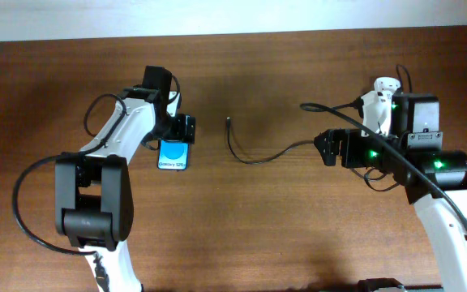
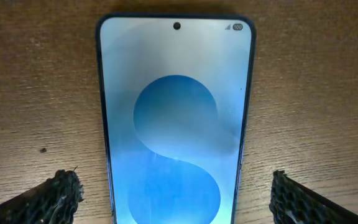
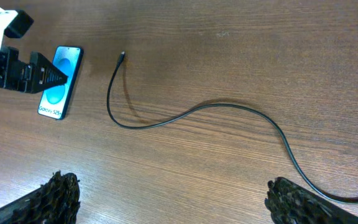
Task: Plug charger to phone and switch on socket
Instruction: 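Lift the phone upright with the left gripper, bottom edge down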
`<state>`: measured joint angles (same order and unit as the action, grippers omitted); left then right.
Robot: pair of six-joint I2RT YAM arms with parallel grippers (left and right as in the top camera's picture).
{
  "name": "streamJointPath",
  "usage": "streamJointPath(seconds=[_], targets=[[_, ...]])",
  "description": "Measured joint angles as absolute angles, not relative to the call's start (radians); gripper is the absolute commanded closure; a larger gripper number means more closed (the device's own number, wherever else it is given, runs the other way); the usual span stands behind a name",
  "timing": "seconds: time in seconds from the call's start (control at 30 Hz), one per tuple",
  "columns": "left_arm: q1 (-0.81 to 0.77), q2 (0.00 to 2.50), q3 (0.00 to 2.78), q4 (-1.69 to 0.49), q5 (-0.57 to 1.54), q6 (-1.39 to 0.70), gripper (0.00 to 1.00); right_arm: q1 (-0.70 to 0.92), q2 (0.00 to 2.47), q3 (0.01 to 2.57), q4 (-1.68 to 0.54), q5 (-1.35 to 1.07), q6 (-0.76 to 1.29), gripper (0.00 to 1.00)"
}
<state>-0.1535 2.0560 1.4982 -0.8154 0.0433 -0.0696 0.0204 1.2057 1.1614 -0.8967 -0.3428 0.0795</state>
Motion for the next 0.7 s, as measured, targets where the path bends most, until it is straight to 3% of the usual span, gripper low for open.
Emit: streamJointPath(seconds=[0.23,0.53,0.7], targets=[[-0.156,2.117,1.501,-0.791,0.033,-0.072,0.02,0.02,1.214,1.161,-0.895,-0.343,0.08,0.02],[-0.197,2.123,1.502,-0.801,-0.03,-0.111,0.15,0.02,1.214,1.161,-0.886,-0.343,0.08,0.02],[-0.198,2.123,1.504,-0.829,-0.035,-0.161,0.17,0.02,1.214,1.161,-0.886,-0.343,0.08,0.01]])
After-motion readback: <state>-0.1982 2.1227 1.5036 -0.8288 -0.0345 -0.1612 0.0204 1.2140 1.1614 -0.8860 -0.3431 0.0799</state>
